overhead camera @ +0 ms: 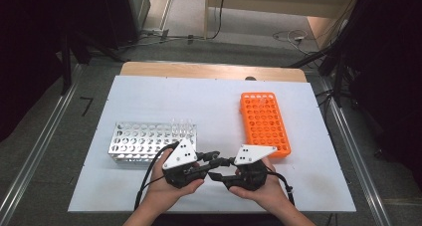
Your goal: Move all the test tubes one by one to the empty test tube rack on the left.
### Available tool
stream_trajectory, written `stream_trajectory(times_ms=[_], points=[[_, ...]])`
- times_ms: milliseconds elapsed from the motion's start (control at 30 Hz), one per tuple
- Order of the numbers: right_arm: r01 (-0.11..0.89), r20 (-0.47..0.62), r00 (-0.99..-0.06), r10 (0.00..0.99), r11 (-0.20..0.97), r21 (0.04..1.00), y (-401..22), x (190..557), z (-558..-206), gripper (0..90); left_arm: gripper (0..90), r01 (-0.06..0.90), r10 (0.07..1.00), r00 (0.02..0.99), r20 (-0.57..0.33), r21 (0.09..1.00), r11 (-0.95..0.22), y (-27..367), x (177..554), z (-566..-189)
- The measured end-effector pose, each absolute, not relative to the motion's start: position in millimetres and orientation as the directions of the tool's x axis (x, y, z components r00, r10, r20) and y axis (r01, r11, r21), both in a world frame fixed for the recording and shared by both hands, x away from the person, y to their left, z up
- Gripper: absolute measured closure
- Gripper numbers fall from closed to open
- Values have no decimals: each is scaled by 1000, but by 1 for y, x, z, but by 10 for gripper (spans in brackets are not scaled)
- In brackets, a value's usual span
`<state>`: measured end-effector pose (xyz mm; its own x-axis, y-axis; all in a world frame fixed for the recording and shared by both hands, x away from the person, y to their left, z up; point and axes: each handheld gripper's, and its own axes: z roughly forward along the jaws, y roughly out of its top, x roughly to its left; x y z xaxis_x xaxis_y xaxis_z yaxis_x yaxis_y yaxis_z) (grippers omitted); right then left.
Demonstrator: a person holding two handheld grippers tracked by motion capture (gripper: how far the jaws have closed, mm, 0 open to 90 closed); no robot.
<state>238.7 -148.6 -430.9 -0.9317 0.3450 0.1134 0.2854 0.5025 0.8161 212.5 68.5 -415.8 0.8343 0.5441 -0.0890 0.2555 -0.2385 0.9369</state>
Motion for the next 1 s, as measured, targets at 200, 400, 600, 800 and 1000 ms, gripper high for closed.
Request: stream_trajectory(times_ms=[200, 400, 600, 800, 1000], points=[[292, 112, -926, 361, 494, 819, -148, 240, -429, 8, 761, 250, 559, 825, -88, 942, -221, 74, 214, -413], [298, 140, -927, 347, 457, 838, -158, 245, -426, 0, 761, 251, 587, 805, -85, 946, -207, 82, 216, -409], [304, 132, -918, 373, 452, 839, -167, 250, -426, 0, 761, 252, 615, 784, -87, 949, -187, 91, 219, -403], [307, 126, -911, 393, 440, 844, -178, 255, -426, 0, 761, 252, 649, 757, -80, 951, -178, 102, 222, -398], [315, 118, -898, 424, 431, 846, -189, 260, -424, 0, 761, 259, 685, 724, -79, 952, -164, 116, 227, -394]])
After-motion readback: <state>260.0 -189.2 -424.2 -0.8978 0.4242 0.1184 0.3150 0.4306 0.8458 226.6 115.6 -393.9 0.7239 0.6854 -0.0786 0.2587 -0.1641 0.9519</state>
